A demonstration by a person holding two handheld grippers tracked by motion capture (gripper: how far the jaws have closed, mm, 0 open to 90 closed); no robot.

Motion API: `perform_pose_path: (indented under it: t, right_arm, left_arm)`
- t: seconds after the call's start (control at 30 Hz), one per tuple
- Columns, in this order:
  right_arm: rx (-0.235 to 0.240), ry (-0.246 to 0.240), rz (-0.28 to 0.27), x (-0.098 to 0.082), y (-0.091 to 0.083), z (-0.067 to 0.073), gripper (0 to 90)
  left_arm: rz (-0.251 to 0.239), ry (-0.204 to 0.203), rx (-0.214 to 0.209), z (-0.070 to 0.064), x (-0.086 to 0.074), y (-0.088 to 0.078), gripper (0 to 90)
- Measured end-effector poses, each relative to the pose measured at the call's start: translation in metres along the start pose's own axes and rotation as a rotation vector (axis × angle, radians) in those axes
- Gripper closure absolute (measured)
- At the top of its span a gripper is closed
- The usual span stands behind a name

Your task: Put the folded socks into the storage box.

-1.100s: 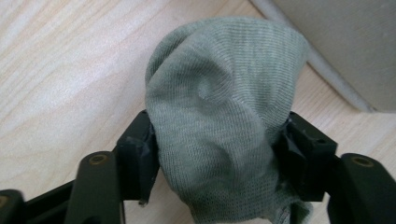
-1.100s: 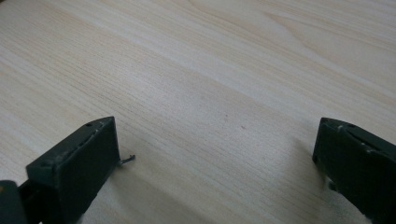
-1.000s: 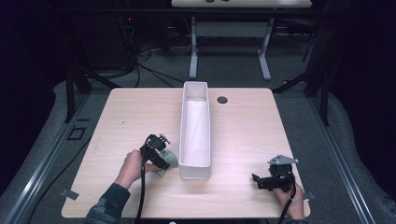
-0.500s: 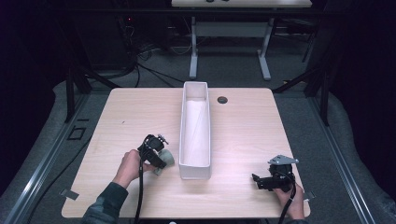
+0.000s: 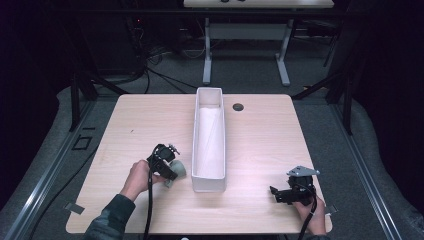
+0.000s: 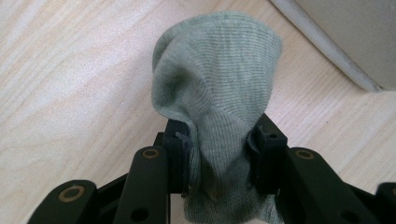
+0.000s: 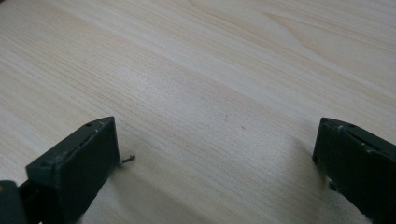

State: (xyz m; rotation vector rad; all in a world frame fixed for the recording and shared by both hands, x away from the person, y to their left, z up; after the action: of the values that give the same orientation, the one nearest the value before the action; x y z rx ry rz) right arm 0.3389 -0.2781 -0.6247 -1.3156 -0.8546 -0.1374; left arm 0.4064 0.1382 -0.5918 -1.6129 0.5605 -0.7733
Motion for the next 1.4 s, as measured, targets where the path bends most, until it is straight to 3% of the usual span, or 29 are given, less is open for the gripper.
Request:
perform_pose_path:
  t: [0.5, 0.8, 1.4]
  right_arm:
    - [-0.001, 0.001, -0.001, 0.0, 0.0, 0.0, 0.0]
    - [-0.001, 0.001, -0.001, 0.0, 0.0, 0.0, 0.0]
    - [-0.001, 0.001, -0.001, 0.0, 0.0, 0.0, 0.0]
  left_arm:
    - [-0.02, -0.001, -0.01, 0.002, -0.005, -0.006, 66.3]
    - [-0.029, -0.005, -0.016, 0.004, -0.013, -0.019, 66.5]
    - [-0.051, 0.0, 0.009, 0.007, -0.018, -0.045, 66.6]
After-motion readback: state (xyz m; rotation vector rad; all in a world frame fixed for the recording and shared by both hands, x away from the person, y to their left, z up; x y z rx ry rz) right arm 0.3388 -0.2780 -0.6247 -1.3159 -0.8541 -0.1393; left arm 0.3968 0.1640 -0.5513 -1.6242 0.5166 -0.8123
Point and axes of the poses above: each handheld gripper's, and its own axes: y roughly forward along the jaws, x roughly out of its top, z roughly to its left, the point moved 5 cm from there along y, roughly forward along the jaws, and after that the axes turned 7 degrees about z, right-handed, at the moved point
